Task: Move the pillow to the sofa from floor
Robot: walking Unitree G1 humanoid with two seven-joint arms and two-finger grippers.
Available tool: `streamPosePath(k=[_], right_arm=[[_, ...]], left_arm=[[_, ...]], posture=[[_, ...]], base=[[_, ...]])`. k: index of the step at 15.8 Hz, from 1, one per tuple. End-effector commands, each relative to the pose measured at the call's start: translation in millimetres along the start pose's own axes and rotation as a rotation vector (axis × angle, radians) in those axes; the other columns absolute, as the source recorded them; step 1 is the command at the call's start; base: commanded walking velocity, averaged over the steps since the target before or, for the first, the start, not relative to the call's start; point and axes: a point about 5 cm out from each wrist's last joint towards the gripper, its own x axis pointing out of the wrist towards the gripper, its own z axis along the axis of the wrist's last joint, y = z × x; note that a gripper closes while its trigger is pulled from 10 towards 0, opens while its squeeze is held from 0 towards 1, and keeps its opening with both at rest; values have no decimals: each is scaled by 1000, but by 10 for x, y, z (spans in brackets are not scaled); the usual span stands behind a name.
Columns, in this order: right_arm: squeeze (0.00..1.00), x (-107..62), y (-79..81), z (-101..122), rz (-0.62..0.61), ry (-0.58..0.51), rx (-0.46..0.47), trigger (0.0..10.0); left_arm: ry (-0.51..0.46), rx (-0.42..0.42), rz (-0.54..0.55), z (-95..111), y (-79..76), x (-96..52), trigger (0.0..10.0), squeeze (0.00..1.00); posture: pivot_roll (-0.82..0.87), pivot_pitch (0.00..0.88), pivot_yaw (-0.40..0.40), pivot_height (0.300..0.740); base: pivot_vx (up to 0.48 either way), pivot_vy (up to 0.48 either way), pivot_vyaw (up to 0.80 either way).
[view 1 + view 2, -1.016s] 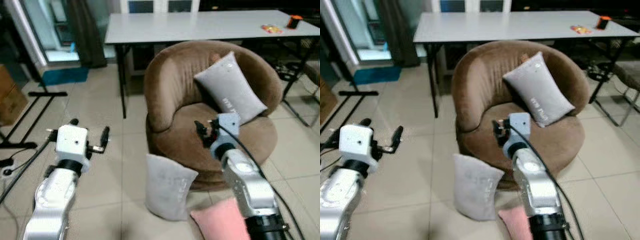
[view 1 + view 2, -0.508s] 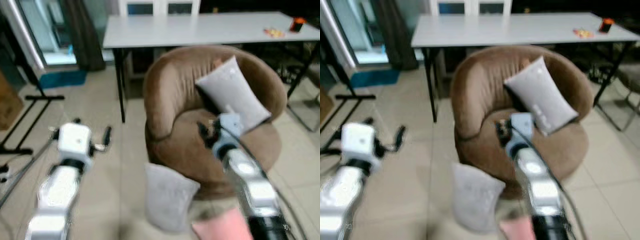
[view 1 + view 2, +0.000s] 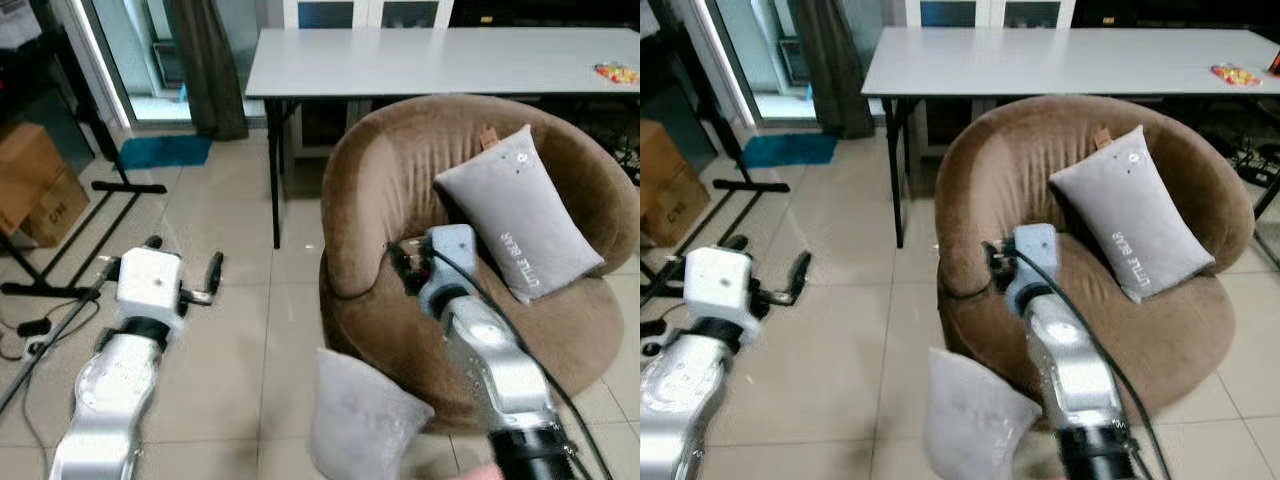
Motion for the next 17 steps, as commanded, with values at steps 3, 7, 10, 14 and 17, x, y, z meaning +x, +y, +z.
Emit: streamPosePath(k=[3,7,10,14,17], right_arm=[[0,20,32,54,18,-19,-1,10000],[0,24,65,61,47,-21,-28,10000],[0,30,47,56,34,-19,-5,10000],[0,29,76,55,72,-15,-41,10000],[0,31,117,52,94,-14,-60,10000]], left_arm=[[-2,29,21,12,56,-11,10000,0],[-5,52,18,15,52,-11,10000,0],[-6,55,18,17,54,-4,10000,0],[-6,57,18,15,52,-9,10000,0],[-5,58,19,14,51,-15,10000,0]], posture=[[22,0,12,740],[24,0,11,740],[26,0,9,740],[26,0,9,740],[30,0,6,740]], base=[[0,0,0],[0,0,0],[0,-416,375],[0,-428,0],[0,-420,800]])
